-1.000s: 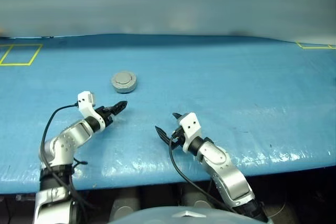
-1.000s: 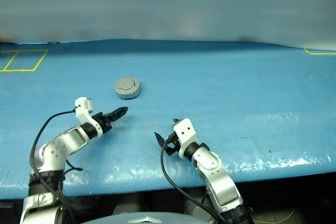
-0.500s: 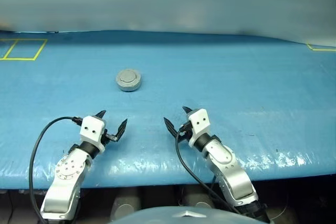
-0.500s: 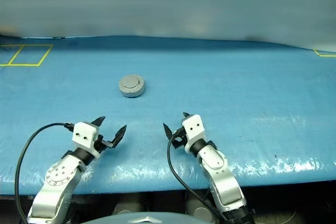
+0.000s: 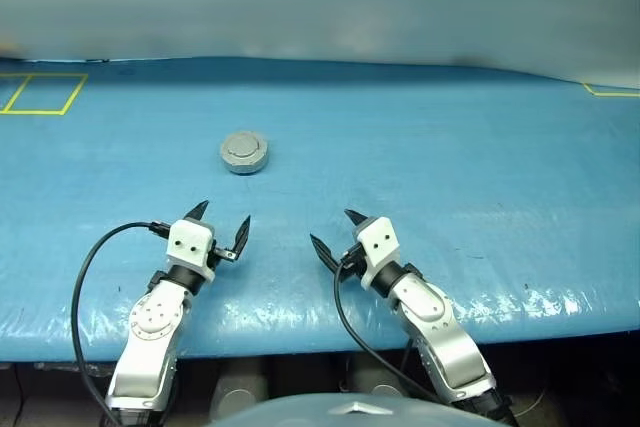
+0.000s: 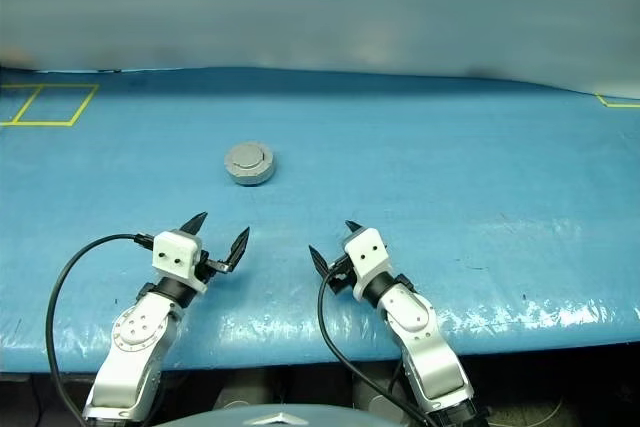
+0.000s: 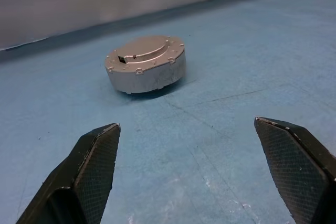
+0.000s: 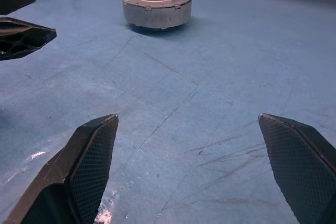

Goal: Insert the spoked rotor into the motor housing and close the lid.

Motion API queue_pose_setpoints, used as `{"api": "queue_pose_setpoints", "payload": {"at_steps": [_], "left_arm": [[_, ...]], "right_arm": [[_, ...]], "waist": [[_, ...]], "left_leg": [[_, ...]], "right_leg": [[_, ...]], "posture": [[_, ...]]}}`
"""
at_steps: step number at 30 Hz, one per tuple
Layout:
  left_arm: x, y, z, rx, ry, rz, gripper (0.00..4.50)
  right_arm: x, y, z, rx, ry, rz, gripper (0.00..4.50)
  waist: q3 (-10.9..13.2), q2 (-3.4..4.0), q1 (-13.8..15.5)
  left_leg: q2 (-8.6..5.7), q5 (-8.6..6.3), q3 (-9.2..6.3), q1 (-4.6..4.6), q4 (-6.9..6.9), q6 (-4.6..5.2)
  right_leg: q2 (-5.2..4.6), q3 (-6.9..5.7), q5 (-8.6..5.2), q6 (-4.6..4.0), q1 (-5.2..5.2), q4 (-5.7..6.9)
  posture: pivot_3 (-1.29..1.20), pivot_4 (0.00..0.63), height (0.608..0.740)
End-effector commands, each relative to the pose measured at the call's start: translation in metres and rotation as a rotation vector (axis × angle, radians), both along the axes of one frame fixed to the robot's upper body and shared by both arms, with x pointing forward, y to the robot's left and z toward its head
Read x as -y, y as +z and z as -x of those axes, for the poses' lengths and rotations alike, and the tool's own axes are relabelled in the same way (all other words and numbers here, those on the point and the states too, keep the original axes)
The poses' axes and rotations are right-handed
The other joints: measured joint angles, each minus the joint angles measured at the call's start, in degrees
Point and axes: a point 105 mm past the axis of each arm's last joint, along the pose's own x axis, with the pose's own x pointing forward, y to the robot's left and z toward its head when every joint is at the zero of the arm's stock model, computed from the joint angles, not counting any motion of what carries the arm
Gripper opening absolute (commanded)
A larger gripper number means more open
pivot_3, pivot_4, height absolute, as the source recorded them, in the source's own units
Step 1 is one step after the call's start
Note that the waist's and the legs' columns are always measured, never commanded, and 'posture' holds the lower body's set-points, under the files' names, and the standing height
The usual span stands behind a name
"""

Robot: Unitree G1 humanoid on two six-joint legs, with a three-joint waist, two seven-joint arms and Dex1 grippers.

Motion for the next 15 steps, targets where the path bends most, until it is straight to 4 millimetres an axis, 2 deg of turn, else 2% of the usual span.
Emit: {"api": "queue_pose_setpoints", "payload": {"at_steps": [1,15], "left_arm": [[0.0039,0.0037,-0.0010,0.016,-0.019,0.013,4.46],[0.0069,-0.0057,0.0005,-0.038,-0.056,0.002,4.46]], "right_arm": [[-0.0017,0.0136,0.0019,0.052,0.008,-0.028,4.50],[-0.0011,0.0100,0.0030,0.040,0.001,-0.015,4.50]], "waist": [[0.0,0.00,-0.1],[0.0,0.00,0.0]], "left_leg": [[0.00,0.00,0.00,0.00,0.00,0.00],[0.02,0.00,0.00,0.00,0.03,0.00]], "right_leg": [[0.00,0.00,0.00,0.00,0.00,0.00],[0.03,0.00,0.01,0.02,0.00,0.00]], "posture": [[0.00,0.150,0.740],[0.00,0.150,0.740]]}}
